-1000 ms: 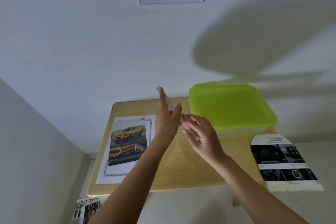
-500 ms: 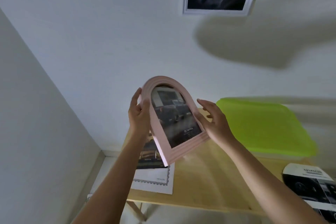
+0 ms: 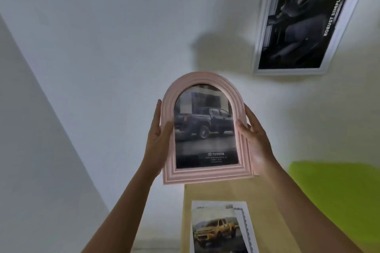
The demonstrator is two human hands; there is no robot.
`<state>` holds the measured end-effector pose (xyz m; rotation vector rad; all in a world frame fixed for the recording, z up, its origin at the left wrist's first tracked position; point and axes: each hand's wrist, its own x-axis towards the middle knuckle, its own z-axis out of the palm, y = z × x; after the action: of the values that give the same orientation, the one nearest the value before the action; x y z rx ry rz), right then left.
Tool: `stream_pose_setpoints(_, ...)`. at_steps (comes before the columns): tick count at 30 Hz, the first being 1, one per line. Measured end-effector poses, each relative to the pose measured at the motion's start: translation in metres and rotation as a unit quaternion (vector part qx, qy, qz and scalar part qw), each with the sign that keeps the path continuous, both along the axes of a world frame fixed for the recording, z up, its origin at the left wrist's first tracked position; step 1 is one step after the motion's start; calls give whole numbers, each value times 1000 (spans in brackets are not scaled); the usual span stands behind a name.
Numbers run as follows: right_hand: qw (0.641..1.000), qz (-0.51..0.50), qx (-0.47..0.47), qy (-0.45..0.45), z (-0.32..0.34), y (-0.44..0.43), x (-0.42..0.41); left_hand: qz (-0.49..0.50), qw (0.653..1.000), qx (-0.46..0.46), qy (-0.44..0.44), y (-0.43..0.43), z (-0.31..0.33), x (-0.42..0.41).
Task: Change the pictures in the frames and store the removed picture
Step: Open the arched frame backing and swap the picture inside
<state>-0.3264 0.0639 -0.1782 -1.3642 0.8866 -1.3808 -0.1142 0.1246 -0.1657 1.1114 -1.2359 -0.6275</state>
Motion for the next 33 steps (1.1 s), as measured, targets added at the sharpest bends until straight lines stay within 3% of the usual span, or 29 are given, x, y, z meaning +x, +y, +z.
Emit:
stream_pose_setpoints(6, 993, -55, -99, -20, 78, -25, 14, -6, 995, -95, -24, -28, 54, 2)
stream_pose_setpoints(13, 970, -2, -223, -96, 179, -64, 28, 91, 970, -203, -100, -82, 146, 19)
stream_pose_setpoints(22, 955, 13, -279, -97, 256, -116, 54, 123, 955, -231, -138, -132, 221, 41)
stream_pose_setpoints(33, 952, 1, -302, -58, 290, -148, 66, 96, 962, -215, -140, -151, 257, 49)
